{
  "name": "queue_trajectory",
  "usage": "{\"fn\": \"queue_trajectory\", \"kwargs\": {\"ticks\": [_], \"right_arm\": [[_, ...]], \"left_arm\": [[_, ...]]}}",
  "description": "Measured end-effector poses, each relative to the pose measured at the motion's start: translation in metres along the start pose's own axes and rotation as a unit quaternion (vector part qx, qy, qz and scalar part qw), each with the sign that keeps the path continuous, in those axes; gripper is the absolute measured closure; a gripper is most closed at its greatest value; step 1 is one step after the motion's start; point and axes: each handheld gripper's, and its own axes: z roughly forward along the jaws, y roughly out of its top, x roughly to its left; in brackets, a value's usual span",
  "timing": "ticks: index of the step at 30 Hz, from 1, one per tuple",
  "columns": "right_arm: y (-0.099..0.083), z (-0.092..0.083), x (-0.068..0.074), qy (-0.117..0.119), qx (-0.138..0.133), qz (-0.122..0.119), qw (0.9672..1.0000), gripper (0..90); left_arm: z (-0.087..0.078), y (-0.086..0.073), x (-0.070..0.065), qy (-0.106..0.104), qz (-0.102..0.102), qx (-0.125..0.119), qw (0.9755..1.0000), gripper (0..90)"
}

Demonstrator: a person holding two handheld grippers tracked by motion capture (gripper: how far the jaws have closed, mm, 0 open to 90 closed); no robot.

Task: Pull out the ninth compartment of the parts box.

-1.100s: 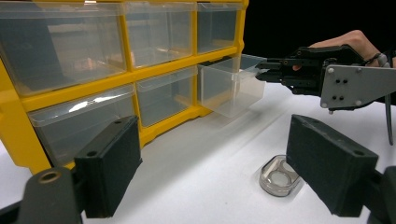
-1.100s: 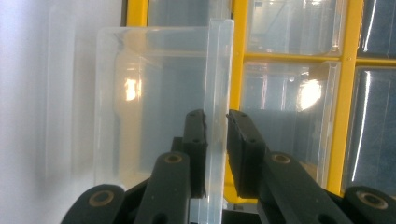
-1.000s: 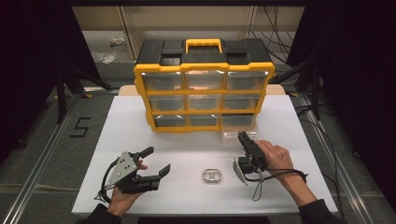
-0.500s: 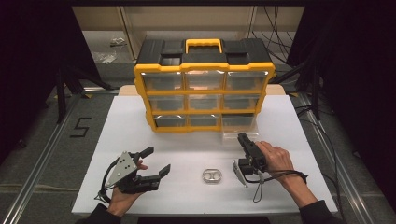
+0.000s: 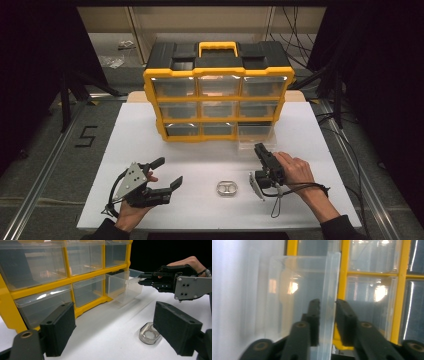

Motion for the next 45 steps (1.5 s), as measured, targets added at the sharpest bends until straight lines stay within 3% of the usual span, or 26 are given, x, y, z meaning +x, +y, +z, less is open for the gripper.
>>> {"fn": "queue_trajectory", "kwargs": {"ticks": [4,20,24,32,36,38,39,40,42,45], "right_arm": [[0.002,0.000,0.001,0.010,-0.001,-0.008,0.9999,63.9],[0.008,-0.008,-0.003,0.004,-0.025,0.017,0.9995,50.7],[0.010,-0.011,-0.007,0.010,-0.038,0.056,0.9976,45.5],[0.015,-0.015,-0.012,0.019,-0.046,0.088,0.9948,41.3],[0.014,-0.015,-0.014,0.029,-0.049,0.107,0.9926,39.4],[0.013,-0.015,-0.016,0.034,-0.052,0.128,0.9898,38.0],[0.012,-0.016,-0.019,0.045,-0.053,0.153,0.9857,37.4],[0.012,-0.016,-0.019,0.045,-0.053,0.153,0.9857,37.4],[0.011,-0.017,-0.023,0.052,-0.056,0.178,0.9810,36.9],[0.011,-0.017,-0.024,0.053,-0.055,0.188,0.9791,36.5]], "left_arm": [[0.000,0.000,0.000,0.001,0.000,0.001,1.0000,17.4],[0.000,0.000,0.000,0.001,0.001,0.001,1.0000,17.4],[0.000,0.000,0.000,0.001,0.000,0.001,1.0000,17.4],[0.000,0.000,0.001,0.001,-0.001,0.001,1.0000,17.4],[0.000,0.000,0.000,0.001,0.000,0.001,1.0000,17.4],[0.000,0.000,0.000,0.001,0.000,0.001,1.0000,17.4],[0.000,0.000,0.000,0.001,0.001,0.002,1.0000,17.4],[0.000,0.000,0.000,0.001,0.002,0.002,1.0000,17.4],[0.000,0.000,0.000,0.001,0.000,0.001,1.0000,17.4],[0.000,0.000,0.000,0.001,0.001,0.002,1.0000,17.4]]}}
